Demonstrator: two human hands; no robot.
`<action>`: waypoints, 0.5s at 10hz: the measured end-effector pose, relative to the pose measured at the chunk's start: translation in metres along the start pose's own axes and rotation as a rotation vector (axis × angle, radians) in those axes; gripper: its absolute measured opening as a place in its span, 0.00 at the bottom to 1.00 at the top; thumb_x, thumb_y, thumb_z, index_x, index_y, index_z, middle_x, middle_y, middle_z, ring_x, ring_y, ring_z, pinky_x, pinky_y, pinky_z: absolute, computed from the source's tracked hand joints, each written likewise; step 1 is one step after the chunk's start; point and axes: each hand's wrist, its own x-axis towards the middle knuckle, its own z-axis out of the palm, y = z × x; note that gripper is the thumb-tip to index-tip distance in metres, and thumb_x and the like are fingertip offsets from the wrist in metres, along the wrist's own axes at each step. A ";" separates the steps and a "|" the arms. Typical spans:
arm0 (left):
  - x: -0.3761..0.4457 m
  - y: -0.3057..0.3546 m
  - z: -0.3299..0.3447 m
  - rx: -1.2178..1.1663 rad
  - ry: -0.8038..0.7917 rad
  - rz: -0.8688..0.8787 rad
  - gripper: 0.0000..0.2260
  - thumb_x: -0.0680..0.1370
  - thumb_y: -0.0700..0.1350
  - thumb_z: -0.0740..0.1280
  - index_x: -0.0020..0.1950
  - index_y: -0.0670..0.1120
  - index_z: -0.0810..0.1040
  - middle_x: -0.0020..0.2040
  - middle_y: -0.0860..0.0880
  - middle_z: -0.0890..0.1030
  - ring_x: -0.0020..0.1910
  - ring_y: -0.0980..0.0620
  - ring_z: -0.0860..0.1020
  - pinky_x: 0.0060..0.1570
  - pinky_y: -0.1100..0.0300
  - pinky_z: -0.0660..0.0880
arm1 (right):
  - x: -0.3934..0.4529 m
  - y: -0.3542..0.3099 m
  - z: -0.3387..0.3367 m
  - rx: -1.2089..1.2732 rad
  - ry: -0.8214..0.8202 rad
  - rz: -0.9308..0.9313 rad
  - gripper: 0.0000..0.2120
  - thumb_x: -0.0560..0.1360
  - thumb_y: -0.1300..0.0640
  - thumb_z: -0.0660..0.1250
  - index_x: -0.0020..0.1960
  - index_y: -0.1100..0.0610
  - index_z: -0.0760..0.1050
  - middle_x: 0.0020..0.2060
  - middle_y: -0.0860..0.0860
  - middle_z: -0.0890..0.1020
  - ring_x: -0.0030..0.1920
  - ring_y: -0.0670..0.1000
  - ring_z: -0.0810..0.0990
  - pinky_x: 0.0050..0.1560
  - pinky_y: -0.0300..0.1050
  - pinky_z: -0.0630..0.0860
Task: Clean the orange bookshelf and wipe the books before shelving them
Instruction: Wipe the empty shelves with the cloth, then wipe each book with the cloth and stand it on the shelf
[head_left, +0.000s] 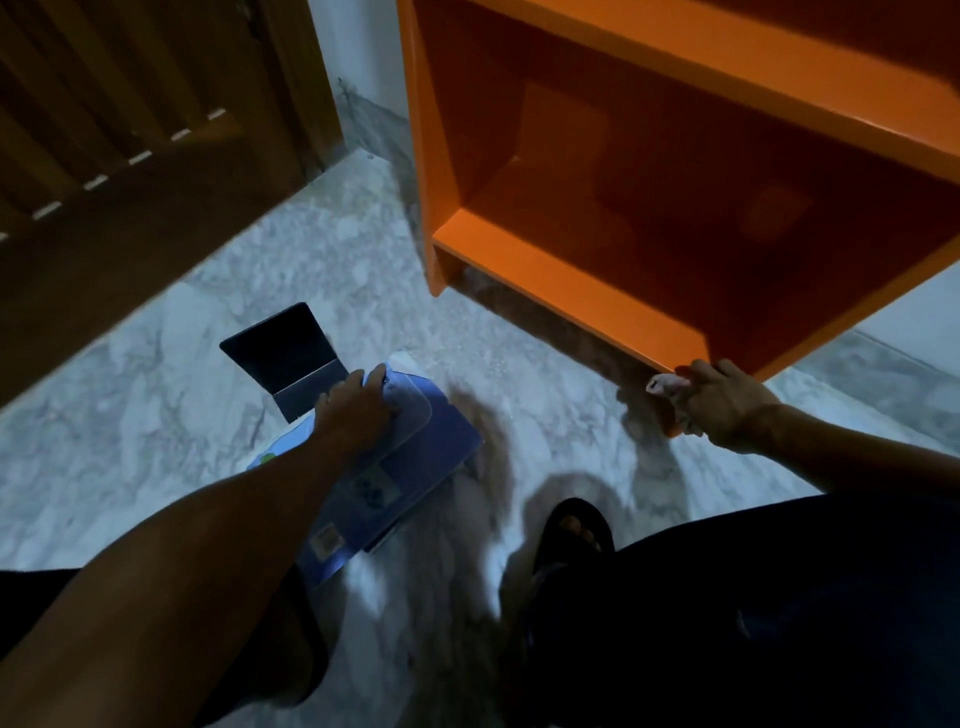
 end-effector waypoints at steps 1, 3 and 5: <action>0.003 0.001 0.001 0.001 -0.013 -0.003 0.28 0.80 0.54 0.63 0.79 0.49 0.63 0.69 0.40 0.74 0.62 0.35 0.77 0.60 0.42 0.73 | -0.003 0.002 0.000 0.007 -0.076 0.005 0.23 0.79 0.47 0.63 0.73 0.47 0.66 0.72 0.45 0.69 0.68 0.51 0.65 0.64 0.48 0.64; 0.013 0.001 -0.009 -0.054 -0.121 -0.093 0.30 0.78 0.57 0.66 0.77 0.52 0.61 0.67 0.39 0.74 0.62 0.34 0.76 0.60 0.42 0.74 | 0.008 0.006 -0.040 0.153 -0.312 -0.068 0.21 0.75 0.48 0.66 0.67 0.49 0.73 0.64 0.50 0.76 0.64 0.55 0.70 0.63 0.51 0.69; 0.026 -0.010 -0.008 -0.087 -0.076 -0.125 0.28 0.66 0.63 0.65 0.59 0.46 0.75 0.54 0.39 0.78 0.53 0.37 0.79 0.52 0.43 0.79 | 0.024 0.008 -0.098 0.355 -0.308 -0.268 0.22 0.77 0.60 0.61 0.70 0.46 0.72 0.65 0.47 0.78 0.62 0.57 0.77 0.61 0.54 0.76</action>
